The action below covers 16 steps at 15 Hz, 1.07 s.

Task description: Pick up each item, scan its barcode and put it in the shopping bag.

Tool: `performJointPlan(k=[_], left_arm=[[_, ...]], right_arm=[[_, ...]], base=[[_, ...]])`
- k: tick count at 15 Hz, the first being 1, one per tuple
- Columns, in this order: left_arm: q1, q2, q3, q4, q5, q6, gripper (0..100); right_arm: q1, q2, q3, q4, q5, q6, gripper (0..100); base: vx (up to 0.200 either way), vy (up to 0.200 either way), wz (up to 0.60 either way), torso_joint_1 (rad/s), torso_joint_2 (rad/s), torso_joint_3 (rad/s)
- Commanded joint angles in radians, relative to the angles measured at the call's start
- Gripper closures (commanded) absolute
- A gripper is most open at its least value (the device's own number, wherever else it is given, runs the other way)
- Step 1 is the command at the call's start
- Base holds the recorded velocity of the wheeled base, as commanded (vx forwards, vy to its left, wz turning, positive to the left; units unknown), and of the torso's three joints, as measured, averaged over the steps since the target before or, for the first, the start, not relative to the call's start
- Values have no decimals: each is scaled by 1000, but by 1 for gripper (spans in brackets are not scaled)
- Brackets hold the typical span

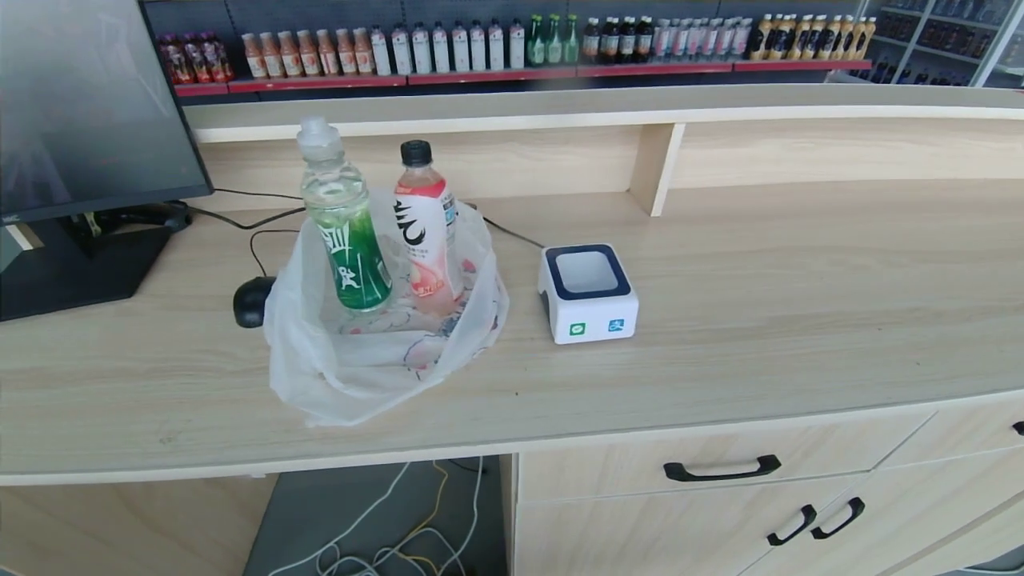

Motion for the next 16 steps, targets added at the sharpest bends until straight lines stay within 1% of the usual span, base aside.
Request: performJointPlan(k=[1, 4, 16], left_arm=[[0, 0, 0, 0, 0, 0, 0], [0, 0, 0, 0, 0, 5, 0], [0, 0, 0, 0, 0, 2, 0]], right_arm=[[1, 1, 0, 0, 0, 0, 0], [-1, 1, 0, 0, 0, 0, 0], [1, 1, 0, 0, 0, 0, 0]], base=[[0, -200, 0, 7, 7, 2], [0, -200, 0, 1, 7, 4], [0, 0, 0, 0, 0, 0]])
